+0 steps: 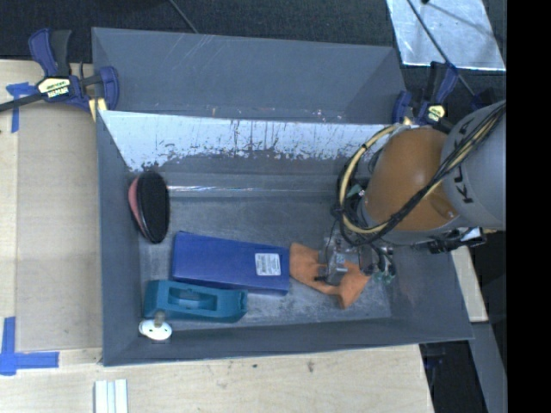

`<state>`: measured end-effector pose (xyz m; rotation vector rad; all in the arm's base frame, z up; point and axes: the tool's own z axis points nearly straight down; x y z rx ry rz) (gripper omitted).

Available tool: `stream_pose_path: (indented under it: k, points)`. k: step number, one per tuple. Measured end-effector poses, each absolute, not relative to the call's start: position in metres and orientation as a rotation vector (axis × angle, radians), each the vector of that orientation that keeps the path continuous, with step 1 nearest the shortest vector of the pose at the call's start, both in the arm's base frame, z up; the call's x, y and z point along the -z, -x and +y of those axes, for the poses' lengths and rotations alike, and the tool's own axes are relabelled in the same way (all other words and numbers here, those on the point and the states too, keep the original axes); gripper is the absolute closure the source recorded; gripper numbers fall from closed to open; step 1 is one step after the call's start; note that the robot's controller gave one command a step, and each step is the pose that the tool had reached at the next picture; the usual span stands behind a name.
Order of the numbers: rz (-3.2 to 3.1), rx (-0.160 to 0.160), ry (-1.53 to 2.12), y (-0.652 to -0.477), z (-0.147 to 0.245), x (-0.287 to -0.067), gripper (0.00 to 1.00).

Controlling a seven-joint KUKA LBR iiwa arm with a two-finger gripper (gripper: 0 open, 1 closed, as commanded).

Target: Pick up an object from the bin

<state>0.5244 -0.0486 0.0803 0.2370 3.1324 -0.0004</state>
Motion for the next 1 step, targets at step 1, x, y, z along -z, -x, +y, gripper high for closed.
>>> stream_pose_path:
  k: [1]
  points:
    - [3.132,0.000,-0.237,-0.5244,-0.0486,-0.0803,1.00]
